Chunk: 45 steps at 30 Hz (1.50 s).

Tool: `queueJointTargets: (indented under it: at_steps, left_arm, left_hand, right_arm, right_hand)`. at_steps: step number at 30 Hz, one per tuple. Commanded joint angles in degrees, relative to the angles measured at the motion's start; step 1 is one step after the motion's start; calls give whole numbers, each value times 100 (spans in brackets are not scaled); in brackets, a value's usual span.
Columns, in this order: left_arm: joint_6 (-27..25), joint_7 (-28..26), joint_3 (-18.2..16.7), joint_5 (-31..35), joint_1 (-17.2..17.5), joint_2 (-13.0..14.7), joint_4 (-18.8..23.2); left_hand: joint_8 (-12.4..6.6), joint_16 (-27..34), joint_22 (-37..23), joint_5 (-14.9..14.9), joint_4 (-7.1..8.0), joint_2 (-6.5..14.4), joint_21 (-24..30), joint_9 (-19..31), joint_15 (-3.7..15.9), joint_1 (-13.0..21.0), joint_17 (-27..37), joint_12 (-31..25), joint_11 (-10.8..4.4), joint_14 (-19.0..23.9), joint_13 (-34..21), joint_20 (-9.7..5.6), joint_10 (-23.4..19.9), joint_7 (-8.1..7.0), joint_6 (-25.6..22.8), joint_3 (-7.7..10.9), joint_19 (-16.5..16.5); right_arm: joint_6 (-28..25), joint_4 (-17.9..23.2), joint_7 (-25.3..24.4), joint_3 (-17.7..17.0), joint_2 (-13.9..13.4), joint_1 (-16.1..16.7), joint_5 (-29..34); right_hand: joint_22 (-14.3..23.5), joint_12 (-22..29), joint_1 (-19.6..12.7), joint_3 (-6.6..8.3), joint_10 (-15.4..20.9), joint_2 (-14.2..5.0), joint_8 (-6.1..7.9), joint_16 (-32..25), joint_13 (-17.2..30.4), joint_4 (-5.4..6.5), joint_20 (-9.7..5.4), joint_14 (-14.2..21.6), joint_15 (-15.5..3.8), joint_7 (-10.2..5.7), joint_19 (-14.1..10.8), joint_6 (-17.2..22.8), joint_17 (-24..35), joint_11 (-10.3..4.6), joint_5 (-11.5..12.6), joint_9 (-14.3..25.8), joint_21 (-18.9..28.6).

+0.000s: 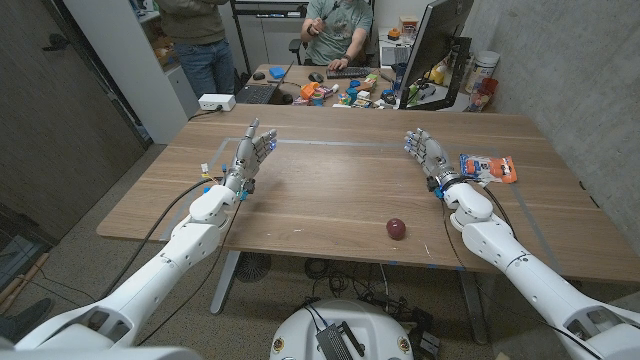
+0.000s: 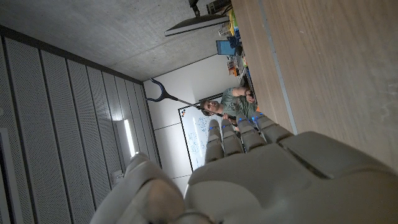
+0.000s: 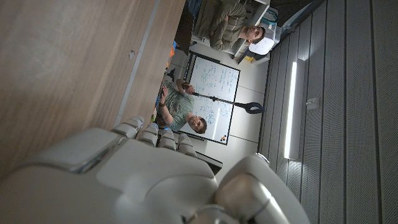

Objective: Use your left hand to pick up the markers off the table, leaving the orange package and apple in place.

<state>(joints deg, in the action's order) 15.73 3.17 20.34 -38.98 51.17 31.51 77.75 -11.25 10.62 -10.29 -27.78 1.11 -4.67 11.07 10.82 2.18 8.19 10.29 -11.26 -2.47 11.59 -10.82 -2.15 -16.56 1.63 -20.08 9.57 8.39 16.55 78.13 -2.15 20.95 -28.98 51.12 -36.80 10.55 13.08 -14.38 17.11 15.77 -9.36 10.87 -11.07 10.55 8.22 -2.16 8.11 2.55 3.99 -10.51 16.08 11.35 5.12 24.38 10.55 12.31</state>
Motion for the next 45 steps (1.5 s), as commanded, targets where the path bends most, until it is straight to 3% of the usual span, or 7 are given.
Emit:
queueJointTargets:
  at_steps: [1, 7, 14, 22, 31, 35, 45]
  left_arm:
    - [-144, 140, -68, -167, 274, 220, 337]
    - [-127, 133, -55, -116, 262, 234, 338]
    - [-175, 110, -44, 74, 295, 457, 539]
    - [-625, 197, 39, 441, 384, 1116, 1047]
    - [-1064, 69, 82, 1117, 524, 1905, 1736]
    - [-1206, -137, 14, 1388, 651, 2173, 2040]
    - [-1722, -248, -277, 1587, 1137, 2950, 2735]
  left_hand:
    - [-29, 30, -12, -41, -2, 11, 16, 8, 57, 60, 24, -34, -1, 49, -22, -233, -53, 6, -53, 28, 45]
    - [-28, 30, -12, -39, -5, 16, 11, 8, 52, 65, 24, -33, -3, 50, -22, -223, -51, 6, -50, 27, 28]
    - [-21, 28, -8, -43, -37, 16, 6, 8, 37, 115, 21, -31, 1, 45, -22, -188, -41, -11, -25, 37, 10]
    - [-6, 27, 5, -80, -307, 12, 4, 9, -34, 550, 10, -28, 108, 40, -25, -47, -2, -57, 99, 146, -15]
    - [13, 31, 8, -105, -585, 9, 17, 16, -54, 999, 8, -24, 84, 51, -32, 76, 49, -132, 258, 267, 9]
    - [17, 33, 8, -119, -728, -8, 16, 20, -65, 1227, 9, -30, 58, 56, -36, 167, 58, -167, 338, 324, 5]
    - [3, 39, 7, -151, -921, -38, 21, 27, -81, 1556, 10, -38, 31, 74, -42, 180, 64, -219, 398, 404, 21]
  right_arm:
    - [-43, 401, -438, -40, 21, 313, 97]
    - [-24, 432, -464, -40, 17, 344, 120]
    - [37, 437, -544, -60, 39, 373, 162]
    - [106, 444, -628, -66, 71, 406, 221]
    - [217, 496, -763, -58, 121, 436, 349]
    - [224, 542, -843, -59, 152, 468, 377]
    - [236, 606, -1049, -42, 215, 533, 497]
  right_hand:
    - [22, 22, -46, 42, 37, -136, 24, -25, 22, -3, -65, 50, -14, 2, -20, 48, 7, -11, 36, 10, 22]
    - [22, 21, -44, 43, 38, -135, 25, -26, 22, -5, -64, 53, -19, 5, -10, 53, 7, -16, 39, 10, 18]
    - [22, 18, -41, 42, 39, -132, 24, -27, 22, -7, -64, 55, -19, 5, -6, 54, 7, -18, 42, 10, 15]
    - [23, 17, -37, 41, 44, -129, 24, -28, 22, -9, -64, 58, -5, -3, 7, 58, 6, -22, 46, 10, 10]
    - [23, 18, -33, 41, 56, -129, 29, -32, 22, -12, -57, 68, -16, -15, 36, 75, 5, -21, 50, 10, -2]
    - [23, 20, -32, 41, 65, -129, 30, -33, 22, -13, -54, 72, -13, -15, 41, 79, 5, -28, 51, 10, -4]
    - [23, 16, -29, 40, 63, -125, 31, -33, 22, -16, -58, 76, -20, -21, 51, 88, 4, -43, 54, 10, -7]
